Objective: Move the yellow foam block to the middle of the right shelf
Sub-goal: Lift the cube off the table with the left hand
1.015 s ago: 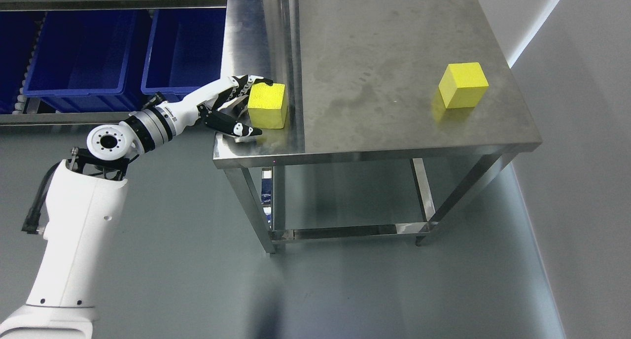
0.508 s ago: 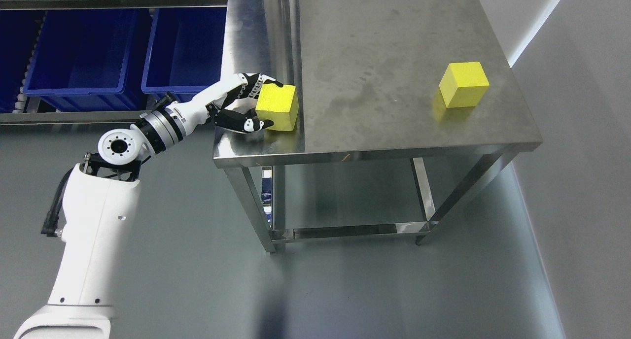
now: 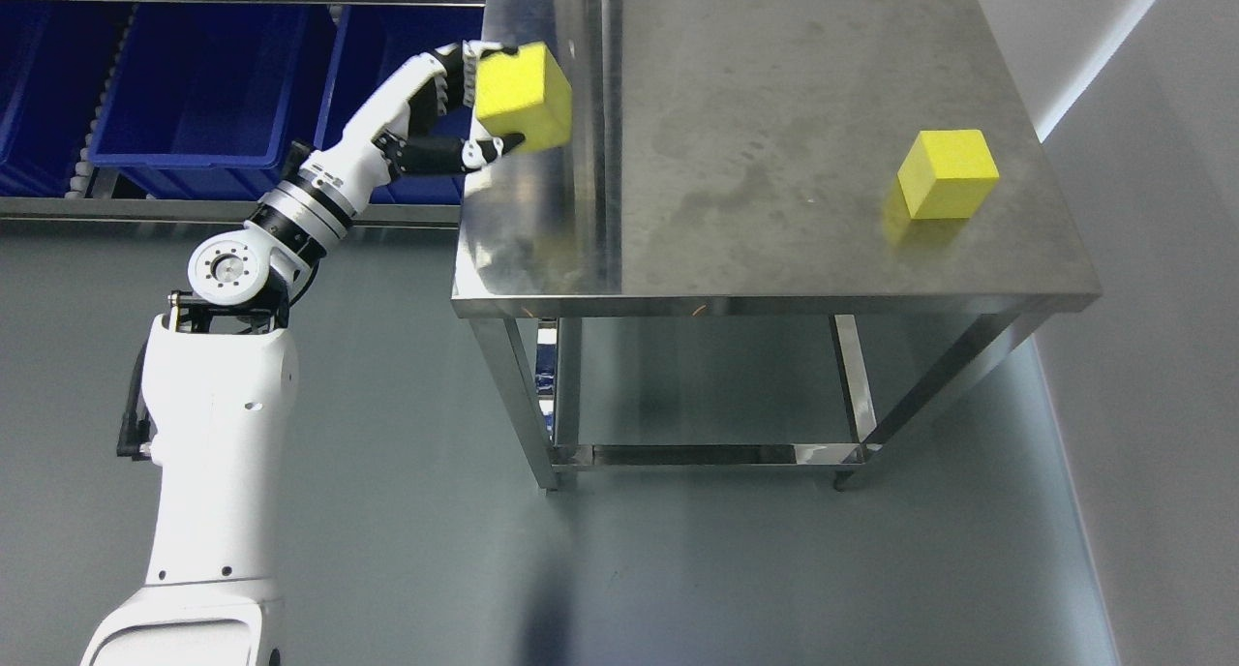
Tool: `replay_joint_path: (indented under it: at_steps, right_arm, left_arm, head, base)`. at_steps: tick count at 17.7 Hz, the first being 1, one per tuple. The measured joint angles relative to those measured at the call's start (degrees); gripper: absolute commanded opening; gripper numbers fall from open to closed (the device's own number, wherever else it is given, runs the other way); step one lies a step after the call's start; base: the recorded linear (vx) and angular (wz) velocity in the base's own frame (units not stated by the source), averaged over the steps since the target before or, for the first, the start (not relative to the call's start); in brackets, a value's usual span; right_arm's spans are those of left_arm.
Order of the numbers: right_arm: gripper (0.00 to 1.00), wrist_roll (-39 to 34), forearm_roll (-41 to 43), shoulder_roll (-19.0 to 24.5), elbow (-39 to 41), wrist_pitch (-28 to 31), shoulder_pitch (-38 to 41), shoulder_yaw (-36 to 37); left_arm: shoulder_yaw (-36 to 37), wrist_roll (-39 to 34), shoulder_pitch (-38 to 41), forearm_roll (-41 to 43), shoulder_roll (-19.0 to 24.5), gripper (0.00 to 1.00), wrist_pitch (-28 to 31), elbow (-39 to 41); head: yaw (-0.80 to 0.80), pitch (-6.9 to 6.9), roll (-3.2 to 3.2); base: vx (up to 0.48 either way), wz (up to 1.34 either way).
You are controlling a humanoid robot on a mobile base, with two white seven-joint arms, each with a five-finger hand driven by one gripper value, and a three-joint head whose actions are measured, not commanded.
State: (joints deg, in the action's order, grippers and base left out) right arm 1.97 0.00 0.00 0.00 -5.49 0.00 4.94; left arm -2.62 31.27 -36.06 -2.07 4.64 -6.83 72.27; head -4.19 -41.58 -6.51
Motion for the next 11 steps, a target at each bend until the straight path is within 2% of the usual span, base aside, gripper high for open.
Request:
replay_joint_path:
  at_steps: [5,11]
  right_arm:
    - [1.00,0.0,0.0,0.0,0.0,0.0,0.0,0.0]
    - [1.00,0.0,0.0,0.0,0.0,0.0,0.0,0.0]
  left_arm:
    - [-2.6,-13.6,-0.3,-8.9,-1.9,0.41,-5.0,0.1]
    - [-4.4,-16.9,3.5,-13.1,-3.1,0.41,-6.4,1.8]
  head:
    - [0.00,0.00,0.00]
    - [0.00,0.00,0.00]
  base:
    - [0.005,0.32]
    - [0.059,0.65]
